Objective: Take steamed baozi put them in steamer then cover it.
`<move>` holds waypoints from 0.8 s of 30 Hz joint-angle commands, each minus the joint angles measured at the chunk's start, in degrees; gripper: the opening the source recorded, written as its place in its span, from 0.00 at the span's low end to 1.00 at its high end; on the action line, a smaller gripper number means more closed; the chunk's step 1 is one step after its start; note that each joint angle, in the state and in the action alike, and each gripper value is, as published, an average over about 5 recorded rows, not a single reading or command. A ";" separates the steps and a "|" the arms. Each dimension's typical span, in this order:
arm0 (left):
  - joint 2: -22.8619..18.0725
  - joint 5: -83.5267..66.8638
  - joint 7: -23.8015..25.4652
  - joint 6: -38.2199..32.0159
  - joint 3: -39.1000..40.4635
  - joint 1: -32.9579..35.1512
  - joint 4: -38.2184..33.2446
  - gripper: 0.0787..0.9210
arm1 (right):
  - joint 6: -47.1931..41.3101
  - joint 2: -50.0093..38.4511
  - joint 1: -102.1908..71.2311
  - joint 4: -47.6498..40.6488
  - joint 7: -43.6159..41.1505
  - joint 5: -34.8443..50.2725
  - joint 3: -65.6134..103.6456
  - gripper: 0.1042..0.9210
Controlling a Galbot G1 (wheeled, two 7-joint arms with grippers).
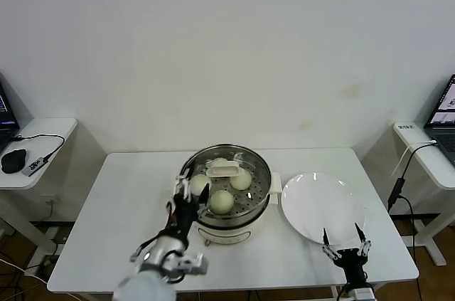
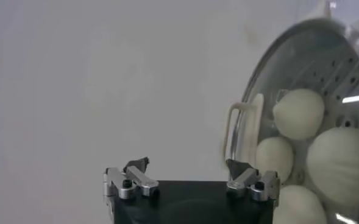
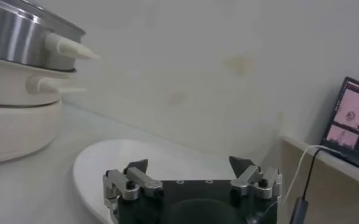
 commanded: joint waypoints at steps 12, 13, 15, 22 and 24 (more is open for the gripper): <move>-2.57 -73.46 -25.26 -26.67 -22.86 27.68 8.95 0.88 | -2.42 -8.18 -8.22 4.85 0.33 8.96 -5.49 0.88; -2.91 -73.45 -25.57 -28.51 -22.98 27.76 9.95 0.88 | -2.65 -8.54 -8.81 5.34 0.30 9.31 -5.79 0.88; -3.64 -73.42 -25.79 -31.27 -23.42 27.95 11.45 0.88 | -3.23 -9.10 -9.76 6.41 0.05 10.15 -6.48 0.88; -4.13 -72.97 -22.39 -31.06 -23.18 30.34 11.77 0.88 | -6.95 -9.30 -11.92 11.45 -1.71 14.91 -8.88 0.88; -4.40 -72.06 -21.37 -30.53 -22.51 30.73 11.41 0.88 | -7.82 -9.04 -12.38 12.27 -2.05 15.06 -9.25 0.88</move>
